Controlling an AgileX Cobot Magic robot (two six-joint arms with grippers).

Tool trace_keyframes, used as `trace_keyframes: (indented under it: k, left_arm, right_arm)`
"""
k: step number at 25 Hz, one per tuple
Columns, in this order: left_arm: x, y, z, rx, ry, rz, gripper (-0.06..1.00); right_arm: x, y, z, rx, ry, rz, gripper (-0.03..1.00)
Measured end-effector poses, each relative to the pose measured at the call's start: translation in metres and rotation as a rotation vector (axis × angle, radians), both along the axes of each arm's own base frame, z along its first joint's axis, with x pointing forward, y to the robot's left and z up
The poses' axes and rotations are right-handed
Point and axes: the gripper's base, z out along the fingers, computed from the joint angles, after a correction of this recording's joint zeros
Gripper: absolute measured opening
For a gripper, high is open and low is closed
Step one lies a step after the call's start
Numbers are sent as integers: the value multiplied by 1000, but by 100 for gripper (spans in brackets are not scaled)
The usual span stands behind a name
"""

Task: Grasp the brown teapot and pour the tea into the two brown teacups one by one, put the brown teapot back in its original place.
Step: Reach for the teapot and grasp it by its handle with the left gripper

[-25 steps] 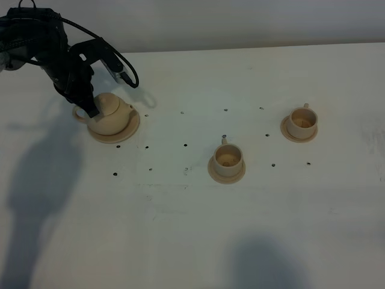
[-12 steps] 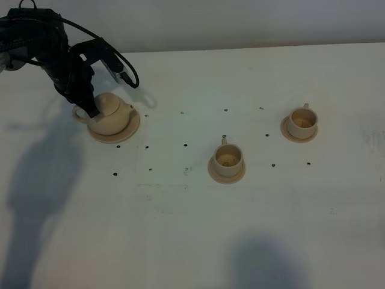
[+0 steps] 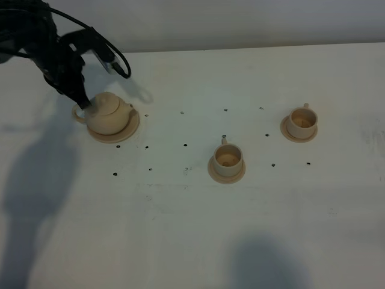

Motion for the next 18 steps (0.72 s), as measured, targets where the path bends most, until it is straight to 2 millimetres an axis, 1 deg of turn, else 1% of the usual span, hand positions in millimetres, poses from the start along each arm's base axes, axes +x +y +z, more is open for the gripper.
trace_keyframes:
  k: [4,6,9,14,18]
  left_arm:
    - [1,12,14,28,-10,-4,1]
    - [-2,16,18,63,13,-51,1]
    - [-10,20,33,114,47,-133,1]
    - [-21,20,60,108,36,-146,1]
    - [-24,15,66,52,36,-151,4]
  right_arm:
    - [0,0,0,0,0,0,-2]
    - [0,0,0,0,0,0,-2]
    - [0,0,0,0,0,0,-2]
    - [0,0,0,0,-1,0,-2]
    - [0,0,0,0,-1,0,-2]
